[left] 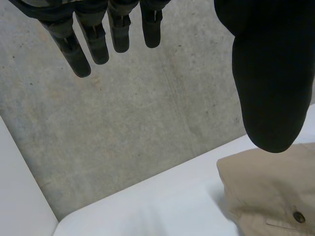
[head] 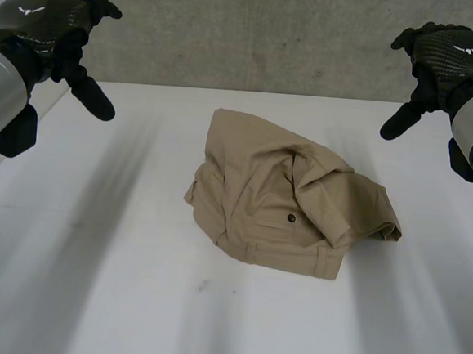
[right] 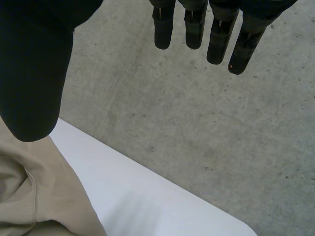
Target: Fold the shorts.
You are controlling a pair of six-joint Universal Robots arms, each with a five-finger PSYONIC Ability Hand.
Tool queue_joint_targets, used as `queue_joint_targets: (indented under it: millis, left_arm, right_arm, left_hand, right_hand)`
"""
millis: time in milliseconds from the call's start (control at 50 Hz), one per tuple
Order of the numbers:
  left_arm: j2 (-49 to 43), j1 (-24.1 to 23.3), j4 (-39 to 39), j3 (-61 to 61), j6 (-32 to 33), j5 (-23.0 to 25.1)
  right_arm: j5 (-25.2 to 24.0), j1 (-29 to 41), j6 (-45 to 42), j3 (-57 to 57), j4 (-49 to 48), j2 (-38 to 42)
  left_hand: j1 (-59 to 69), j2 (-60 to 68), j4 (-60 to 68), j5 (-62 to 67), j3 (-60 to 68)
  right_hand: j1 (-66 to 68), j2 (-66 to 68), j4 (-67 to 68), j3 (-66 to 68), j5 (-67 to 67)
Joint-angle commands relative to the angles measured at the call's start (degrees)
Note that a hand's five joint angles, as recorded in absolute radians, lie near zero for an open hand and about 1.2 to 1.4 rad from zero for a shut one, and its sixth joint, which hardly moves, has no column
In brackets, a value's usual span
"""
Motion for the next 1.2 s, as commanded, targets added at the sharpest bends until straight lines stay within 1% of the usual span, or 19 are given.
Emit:
queue_joint_targets:
  millis: [20, 120, 200, 260, 300, 320, 380, 480, 560, 700, 820, 840, 860, 920, 940, 980, 1080, 1140, 1200]
  left_arm:
    - [-2.55, -0.17, 3.08, -1.27, 0.1, 0.11]
    - [-7.64, 0.0, 7.82, -3.03, 0.54, 2.13]
    - [-13.97, -0.17, 11.6, -4.0, 1.85, 3.72]
    - [-20.38, -0.7, 13.89, -3.65, 2.82, 4.07]
    - [-23.37, -1.84, 14.86, -3.21, 3.43, 4.16]
    - [-26.26, -3.41, 15.99, -2.51, 3.96, 4.16]
    - [-30.14, -4.65, 17.93, -1.72, 5.02, 4.16]
    - [-37.08, -5.71, 23.19, -0.92, 8.61, 5.3]
    - [-40.69, -5.97, 27.85, -0.23, 12.65, 5.48]
    - [-45.97, -7.02, 29.63, 3.9, 19.51, 5.3]
    - [-48.0, -7.47, 30.06, 5.75, 20.23, 5.21]
    - [-48.17, -7.47, 30.06, 5.93, 20.23, 5.21]
    - [-48.26, -7.55, 30.06, 6.19, 20.14, 5.39]
    - [-48.35, -7.82, 30.33, 6.37, 19.87, 5.48]
    - [-48.35, -7.99, 30.33, 6.55, 19.87, 5.56]
    - [-48.44, -8.34, 30.42, 6.63, 20.05, 5.74]
    - [-48.26, -8.43, 31.2, 7.34, 20.49, 5.04]
    - [-47.38, -8.08, 32.43, 7.6, 20.49, 2.06]
    - [-46.24, -7.12, 34.01, 7.87, 20.58, -3.21]
  right_arm:
    - [-2.1, 0.59, -2.15, 0.09, -0.14, 0.36]
    - [-8.08, 1.03, -10.58, 1.5, 0.48, 3.08]
    - [-10.63, 1.03, -15.16, 2.99, 0.56, 5.63]
    - [-10.72, 0.68, -15.78, 4.74, 0.83, 6.6]
    - [-10.81, 0.42, -15.78, 6.24, 0.74, 6.69]
    - [-11.59, 0.24, -15.69, 8.16, 0.65, 6.69]
    - [-11.69, -0.11, -15.6, 11.68, -0.05, 6.6]
    - [-12.57, -0.81, -15.87, 19.68, -5.58, 6.43]
    - [-14.59, -3.44, -16.48, 24.78, -9.98, 5.29]
    - [-17.75, -6.61, -17.1, 27.77, -11.39, 3.09]
    - [-17.75, -7.58, -17.19, 27.95, -11.57, 3.08]
    - [-17.67, -7.58, -17.1, 27.95, -11.57, 3.09]
    - [-17.75, -7.58, -17.19, 27.95, -11.57, 3.09]
    - [-17.67, -7.58, -17.19, 27.95, -11.57, 3.09]
    - [-17.75, -7.67, -17.19, 28.04, -11.57, 3.09]
    - [-17.75, -7.58, -17.19, 28.13, -11.65, 3.09]
    - [-17.67, -7.49, -17.19, 28.3, -11.65, 3.09]
    - [-17.75, -7.41, -17.19, 28.39, -11.65, 3.09]
    - [-17.75, -7.41, -17.19, 28.57, -11.74, 3.09]
  left_hand:
    - [-1.13, -1.74, -1.72, -2.7, -2.24]
    - [-1.09, -1.69, -1.67, -2.65, -2.19]
    - [-0.42, -1.02, -1.0, -1.98, -1.52]
    - [0.59, -0.01, 0.01, -0.97, -0.51]
    - [1.09, 0.49, 0.51, -0.47, -0.01]
    - [1.77, 1.16, 1.18, 0.2, 0.66]
    - [2.44, 1.84, 1.86, 0.88, 1.34]
    - [9.82, 9.22, 9.24, 8.26, 8.72]
    - [16.9, 16.3, 16.31, 15.34, 15.8]
    - [15.4, 14.8, 14.82, 13.84, 14.3]
    - [17.91, 17.31, 17.32, 16.35, 16.81]
    - [20.09, 19.48, 19.5, 18.52, 18.98]
    - [29.77, 29.16, 29.18, 28.2, 28.66]
    - [45.79, 45.19, 45.21, 44.23, 44.69]
    - [56.17, 55.56, 55.58, 54.61, 55.07]
    - [67.65, 67.05, 67.06, 66.09, 66.55]
    - [68.87, 68.26, 68.28, 67.3, 67.76]
    - [68.87, 68.26, 68.28, 67.3, 67.76]
    - [68.87, 68.26, 68.28, 67.3, 67.76]
  right_hand:
    - [-1.75, -2.65, -3.65, -2.28, -4.08]
    - [-1.75, -2.65, -3.65, -2.28, -4.08]
    - [-1.75, -2.65, -3.65, -2.28, -4.08]
    - [-1.75, -2.65, -3.65, -2.28, -4.08]
    - [-1.75, -2.65, -3.65, -2.28, -4.08]
    - [-1.75, -2.65, -3.65, -2.28, -4.08]
    - [-1.75, -2.65, -3.65, -2.28, -4.08]
    - [-1.75, -2.65, -3.65, -2.28, -4.08]
    - [-1.75, -2.65, -3.65, -2.28, -4.08]
    - [-1.75, -2.65, -3.65, -2.28, -4.08]
    - [-1.75, -2.65, -3.65, -2.28, -4.08]
    - [-1.75, -2.65, -3.65, -2.28, -4.08]
    - [-1.75, -2.65, -3.65, -2.28, -4.08]
    - [-1.75, -2.65, -3.65, -2.28, -4.08]
    - [-1.75, -2.65, -3.65, -2.28, -4.08]
    - [-1.75, -2.65, -3.65, -2.28, -4.08]
    - [-1.75, -2.65, -3.65, -2.28, -4.08]
    - [-1.75, -2.65, -3.65, -2.28, -4.08]
    - [-1.75, -2.65, -3.65, -2.28, -4.08]
